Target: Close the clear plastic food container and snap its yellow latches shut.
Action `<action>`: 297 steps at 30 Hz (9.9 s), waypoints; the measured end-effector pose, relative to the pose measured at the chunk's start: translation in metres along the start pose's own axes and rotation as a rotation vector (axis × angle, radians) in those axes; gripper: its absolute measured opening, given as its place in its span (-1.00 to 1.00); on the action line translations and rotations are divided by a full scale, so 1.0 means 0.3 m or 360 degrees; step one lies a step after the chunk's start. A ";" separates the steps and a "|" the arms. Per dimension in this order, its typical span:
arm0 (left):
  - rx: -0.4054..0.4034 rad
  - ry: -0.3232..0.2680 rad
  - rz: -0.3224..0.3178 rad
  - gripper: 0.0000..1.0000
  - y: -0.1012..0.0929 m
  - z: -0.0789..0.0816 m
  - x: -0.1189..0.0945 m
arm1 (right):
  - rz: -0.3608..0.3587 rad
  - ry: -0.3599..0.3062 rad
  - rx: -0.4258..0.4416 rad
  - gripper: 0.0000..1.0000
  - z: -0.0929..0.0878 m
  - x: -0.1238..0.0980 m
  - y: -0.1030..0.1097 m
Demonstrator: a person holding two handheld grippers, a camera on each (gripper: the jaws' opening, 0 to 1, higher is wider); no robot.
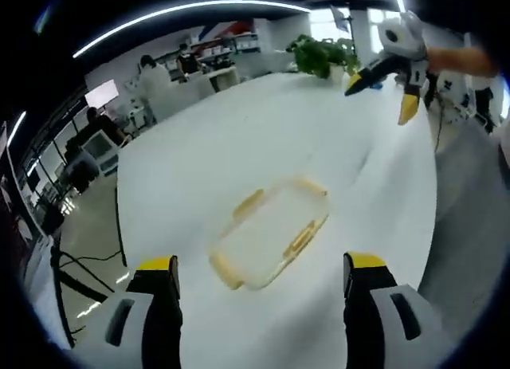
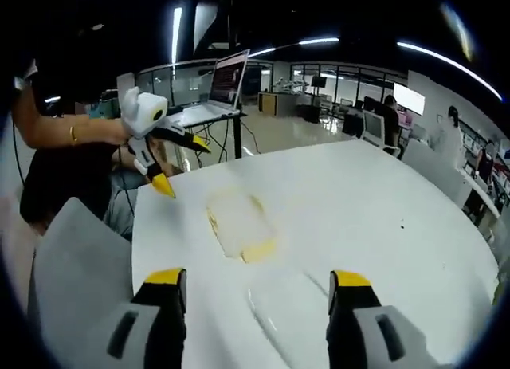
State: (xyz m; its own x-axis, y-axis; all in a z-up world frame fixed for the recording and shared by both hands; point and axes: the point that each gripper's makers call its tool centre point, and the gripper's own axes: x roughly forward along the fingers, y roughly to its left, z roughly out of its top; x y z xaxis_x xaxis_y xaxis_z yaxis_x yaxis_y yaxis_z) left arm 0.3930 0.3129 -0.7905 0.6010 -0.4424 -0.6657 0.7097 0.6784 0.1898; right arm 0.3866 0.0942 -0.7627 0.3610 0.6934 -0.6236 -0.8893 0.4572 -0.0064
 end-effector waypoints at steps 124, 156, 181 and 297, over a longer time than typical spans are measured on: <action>0.0755 0.0743 -0.0854 -0.27 0.052 -0.201 0.250 | 0.0547 0.0916 -0.0710 -0.28 -0.161 0.478 -0.015; 0.0831 0.0630 -0.0767 -0.26 0.021 0.107 0.133 | 0.0509 0.0848 -0.0779 -0.27 0.021 0.179 -0.108; 0.0878 0.0668 -0.0834 -0.26 -0.179 0.243 0.264 | 0.0485 0.0946 -0.0733 -0.27 -0.164 -0.011 -0.209; -0.0595 0.0316 -0.0615 -0.30 -0.421 0.429 0.498 | 0.0096 0.0675 0.0832 -0.47 -0.395 -0.174 -0.345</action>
State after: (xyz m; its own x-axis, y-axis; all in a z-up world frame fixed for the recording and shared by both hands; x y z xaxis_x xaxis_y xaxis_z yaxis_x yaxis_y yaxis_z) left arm 0.4403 0.0856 -0.8212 0.2177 -0.6055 -0.7655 0.6640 0.6667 -0.3385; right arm 0.4266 -0.0553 -0.8221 0.0789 0.4961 -0.8647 -0.6131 0.7081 0.3503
